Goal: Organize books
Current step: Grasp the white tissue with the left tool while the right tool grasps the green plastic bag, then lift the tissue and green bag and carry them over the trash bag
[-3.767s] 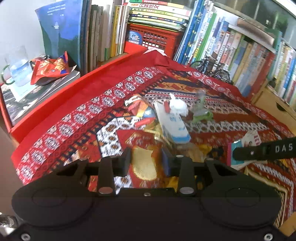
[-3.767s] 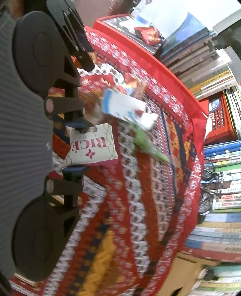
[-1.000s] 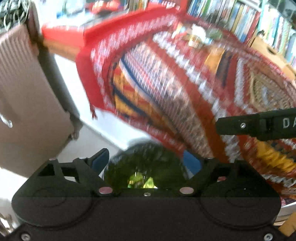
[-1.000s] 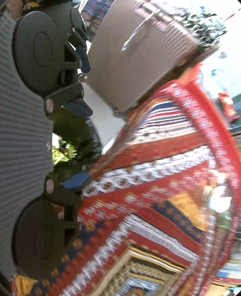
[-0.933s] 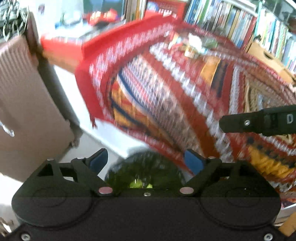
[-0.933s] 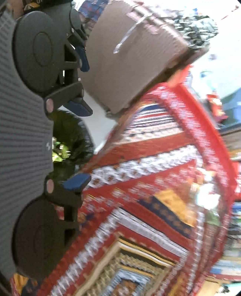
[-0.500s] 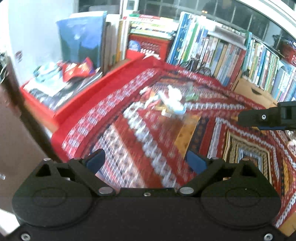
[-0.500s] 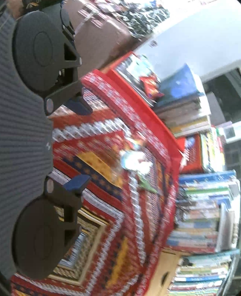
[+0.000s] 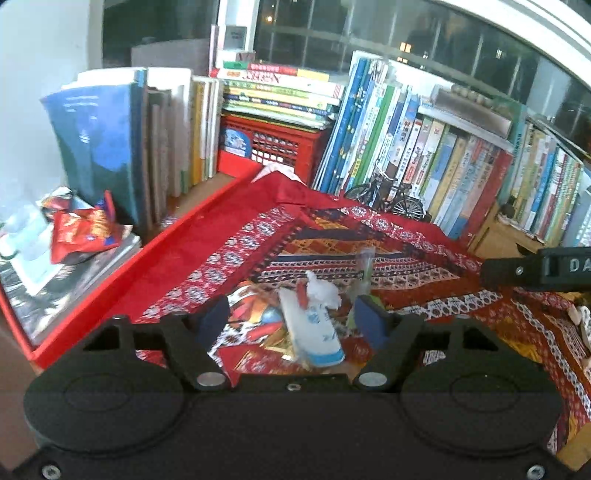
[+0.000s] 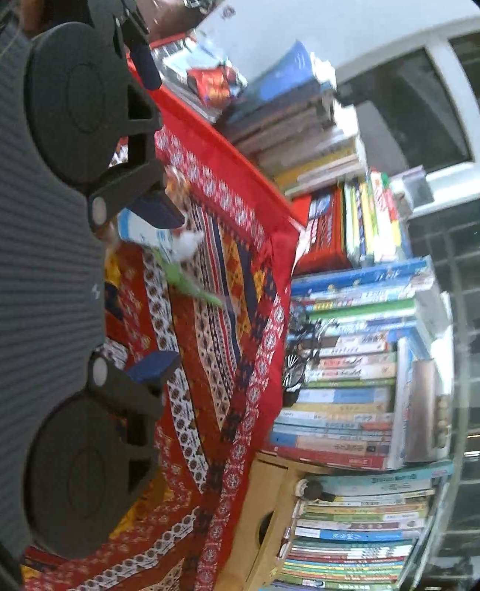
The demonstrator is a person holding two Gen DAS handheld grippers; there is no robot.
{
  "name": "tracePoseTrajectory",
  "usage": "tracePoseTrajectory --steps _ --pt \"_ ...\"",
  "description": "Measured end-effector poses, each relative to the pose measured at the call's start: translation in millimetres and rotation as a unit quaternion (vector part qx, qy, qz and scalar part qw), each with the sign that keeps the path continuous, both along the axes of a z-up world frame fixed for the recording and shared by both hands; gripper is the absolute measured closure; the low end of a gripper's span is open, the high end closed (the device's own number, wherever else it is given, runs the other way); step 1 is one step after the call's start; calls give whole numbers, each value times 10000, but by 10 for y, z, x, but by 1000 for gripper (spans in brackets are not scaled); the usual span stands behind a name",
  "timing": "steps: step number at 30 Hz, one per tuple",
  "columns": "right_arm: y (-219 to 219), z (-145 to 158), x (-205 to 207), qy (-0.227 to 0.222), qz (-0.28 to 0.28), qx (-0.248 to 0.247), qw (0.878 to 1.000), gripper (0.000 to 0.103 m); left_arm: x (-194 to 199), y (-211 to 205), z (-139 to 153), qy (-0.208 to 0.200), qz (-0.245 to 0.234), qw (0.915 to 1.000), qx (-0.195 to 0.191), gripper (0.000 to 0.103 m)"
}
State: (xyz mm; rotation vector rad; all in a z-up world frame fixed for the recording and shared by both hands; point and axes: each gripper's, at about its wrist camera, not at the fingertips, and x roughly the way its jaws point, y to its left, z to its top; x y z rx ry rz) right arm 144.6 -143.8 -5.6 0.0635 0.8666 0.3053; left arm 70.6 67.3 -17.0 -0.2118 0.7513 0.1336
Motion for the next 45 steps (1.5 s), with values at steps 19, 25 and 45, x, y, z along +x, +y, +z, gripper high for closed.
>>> tracePoseTrajectory --steps 19,25,45 --pt "-276 -846 773 978 278 395 9940 41 1500 -185 -1060 1237 704 9852 -958 61" --pt "-334 -985 913 1143 193 566 9916 41 1735 -192 -1302 1436 828 9831 -783 62" --pt "377 -1585 1379 1949 312 962 9756 38 1392 22 -912 1009 805 9912 -298 80"
